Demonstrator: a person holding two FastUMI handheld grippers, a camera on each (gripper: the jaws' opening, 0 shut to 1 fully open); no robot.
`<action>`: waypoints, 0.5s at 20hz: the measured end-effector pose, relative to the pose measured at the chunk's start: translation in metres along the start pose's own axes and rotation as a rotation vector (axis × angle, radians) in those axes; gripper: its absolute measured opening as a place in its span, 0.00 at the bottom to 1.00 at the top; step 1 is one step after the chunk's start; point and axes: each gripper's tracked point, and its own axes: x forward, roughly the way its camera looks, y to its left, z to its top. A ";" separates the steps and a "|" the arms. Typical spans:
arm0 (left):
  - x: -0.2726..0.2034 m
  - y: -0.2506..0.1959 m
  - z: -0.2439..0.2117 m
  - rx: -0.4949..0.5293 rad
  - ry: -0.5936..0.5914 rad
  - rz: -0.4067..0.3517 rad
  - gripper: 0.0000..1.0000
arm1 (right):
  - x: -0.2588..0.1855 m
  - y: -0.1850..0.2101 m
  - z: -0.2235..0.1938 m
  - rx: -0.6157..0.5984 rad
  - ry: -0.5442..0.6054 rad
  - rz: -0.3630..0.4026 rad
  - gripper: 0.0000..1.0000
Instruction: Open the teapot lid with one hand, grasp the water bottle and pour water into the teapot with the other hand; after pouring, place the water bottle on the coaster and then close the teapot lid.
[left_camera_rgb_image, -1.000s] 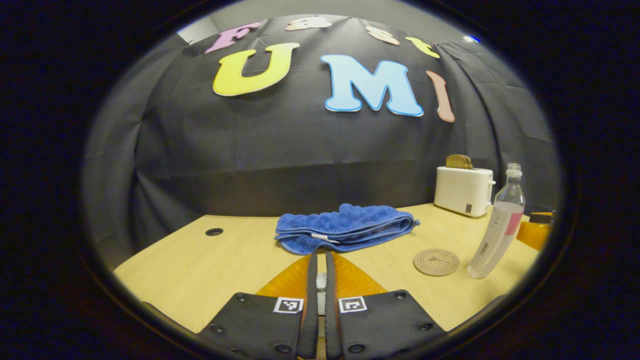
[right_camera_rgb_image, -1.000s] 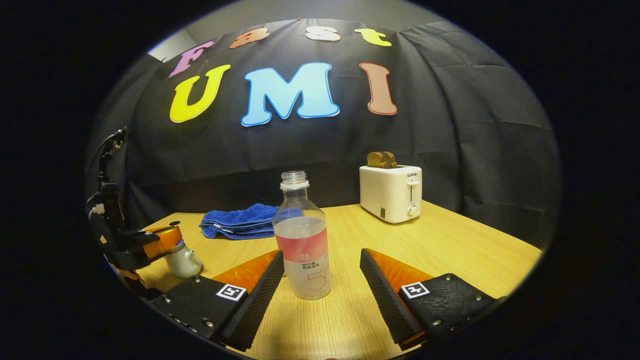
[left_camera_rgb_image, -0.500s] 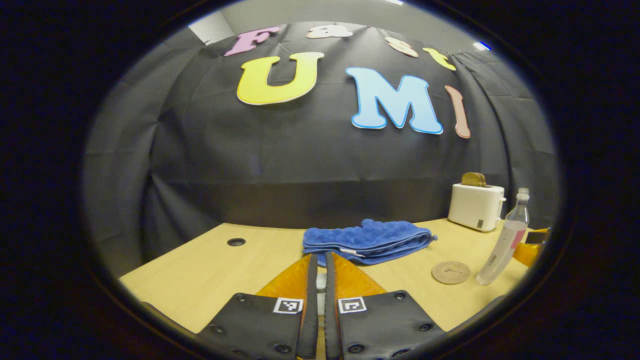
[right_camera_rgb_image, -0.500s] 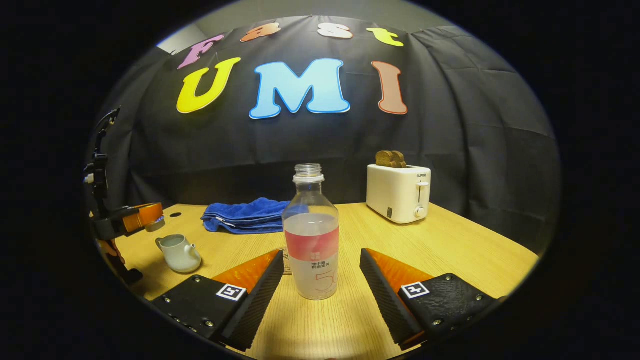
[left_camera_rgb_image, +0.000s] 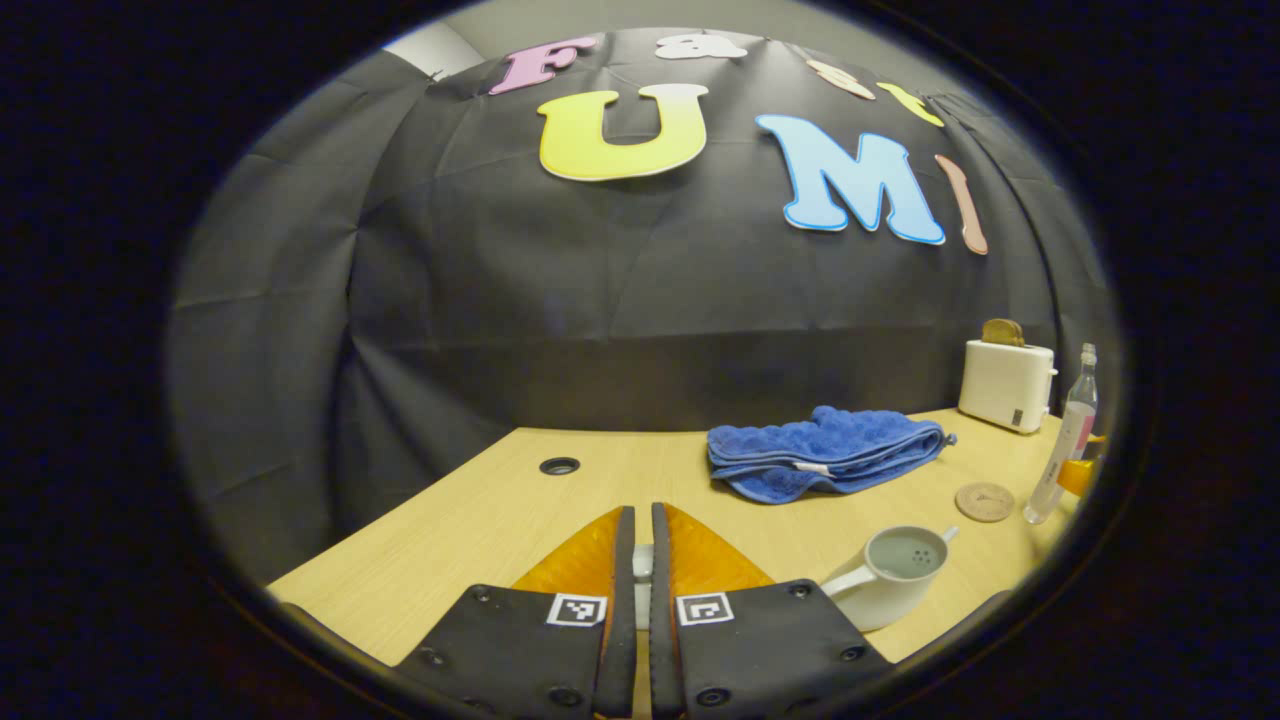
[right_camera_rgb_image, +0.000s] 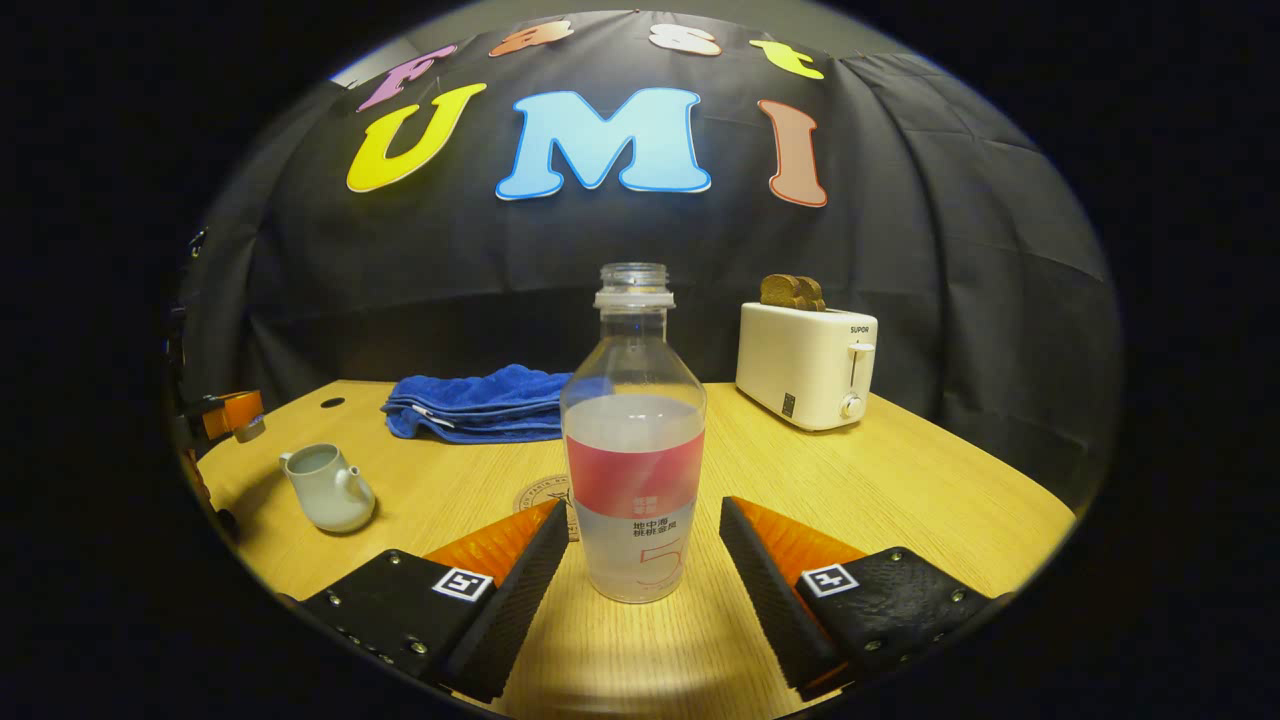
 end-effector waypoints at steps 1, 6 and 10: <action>0.000 0.006 -0.003 0.001 0.004 0.006 0.12 | 0.003 0.001 -0.001 -0.010 0.009 -0.003 0.93; 0.000 0.023 -0.005 0.002 0.012 0.018 0.12 | 0.007 0.007 0.003 -0.085 0.001 -0.015 0.79; -0.001 0.028 -0.005 0.002 0.012 0.012 0.12 | 0.006 0.022 0.016 -0.197 -0.020 -0.021 0.78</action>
